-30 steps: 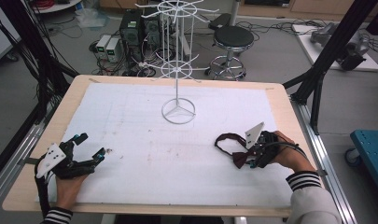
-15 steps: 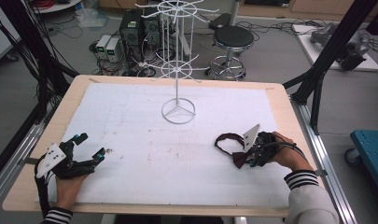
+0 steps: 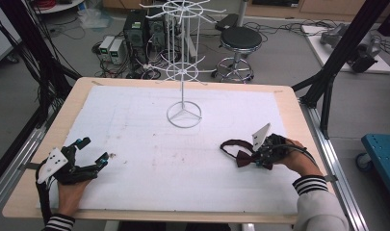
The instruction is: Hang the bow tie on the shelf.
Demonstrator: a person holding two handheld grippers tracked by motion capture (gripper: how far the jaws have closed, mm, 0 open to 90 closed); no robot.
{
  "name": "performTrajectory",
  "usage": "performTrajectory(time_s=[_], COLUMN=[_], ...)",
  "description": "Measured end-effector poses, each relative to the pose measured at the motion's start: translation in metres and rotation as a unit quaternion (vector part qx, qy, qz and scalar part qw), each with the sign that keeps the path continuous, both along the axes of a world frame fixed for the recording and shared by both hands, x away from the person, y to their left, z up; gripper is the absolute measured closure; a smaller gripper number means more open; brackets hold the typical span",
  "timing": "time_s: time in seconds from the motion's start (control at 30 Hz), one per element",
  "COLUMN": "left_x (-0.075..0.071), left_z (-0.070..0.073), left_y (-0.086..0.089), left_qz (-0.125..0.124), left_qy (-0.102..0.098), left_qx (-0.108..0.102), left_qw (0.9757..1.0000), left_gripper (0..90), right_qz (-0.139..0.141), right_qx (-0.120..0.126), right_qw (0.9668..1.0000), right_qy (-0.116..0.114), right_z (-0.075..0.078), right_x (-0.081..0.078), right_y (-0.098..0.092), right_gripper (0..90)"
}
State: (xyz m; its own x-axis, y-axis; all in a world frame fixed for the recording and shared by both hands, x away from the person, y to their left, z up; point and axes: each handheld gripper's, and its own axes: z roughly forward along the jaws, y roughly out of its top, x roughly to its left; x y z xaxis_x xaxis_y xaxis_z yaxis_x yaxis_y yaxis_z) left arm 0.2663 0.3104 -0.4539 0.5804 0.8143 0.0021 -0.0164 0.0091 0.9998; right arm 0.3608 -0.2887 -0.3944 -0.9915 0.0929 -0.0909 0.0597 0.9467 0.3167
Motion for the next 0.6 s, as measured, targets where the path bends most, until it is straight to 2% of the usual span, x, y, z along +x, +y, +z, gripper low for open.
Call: performTrajectory(time_s=[0.1,0.2,0.27,0.37,0.53,0.6], left_x=[0.000,0.000,0.000,0.000,0.000,0.000], left_z=[0.000,0.000,0.000,0.000,0.000,0.000], left_y=[0.000,0.000,0.000,0.000,0.000,0.000], left_qz=[-0.001,0.000,0.000,0.000,0.000,0.000], left_qy=[0.001,0.001,0.000,0.001,0.000,0.000], left_qx=[0.000,0.000,-0.001,-0.001,0.000,0.000], left_qw=[1.0000,1.0000,1.0000,1.0000,1.0000,1.0000], left_gripper=[10.8,10.8,10.7,10.7,10.7,10.7], right_qz=[-0.003,-0.019,-0.033,-0.035,-0.052,-0.066], right_qx=[0.003,0.029,0.051,0.076,0.098,0.113], right_qw=[1.0000,0.9994,0.9981,0.9965,0.9938,0.9914], right_qy=[-0.002,0.002,0.008,0.005,0.009,0.010], right_z=[0.000,0.004,0.006,0.010,0.014,0.016], right_x=[0.000,0.000,0.000,0.000,-0.002,-0.002], right_y=[0.001,0.002,0.003,0.004,0.005,0.005], right_gripper=[77.0,76.9,76.9,76.9,77.0,76.9])
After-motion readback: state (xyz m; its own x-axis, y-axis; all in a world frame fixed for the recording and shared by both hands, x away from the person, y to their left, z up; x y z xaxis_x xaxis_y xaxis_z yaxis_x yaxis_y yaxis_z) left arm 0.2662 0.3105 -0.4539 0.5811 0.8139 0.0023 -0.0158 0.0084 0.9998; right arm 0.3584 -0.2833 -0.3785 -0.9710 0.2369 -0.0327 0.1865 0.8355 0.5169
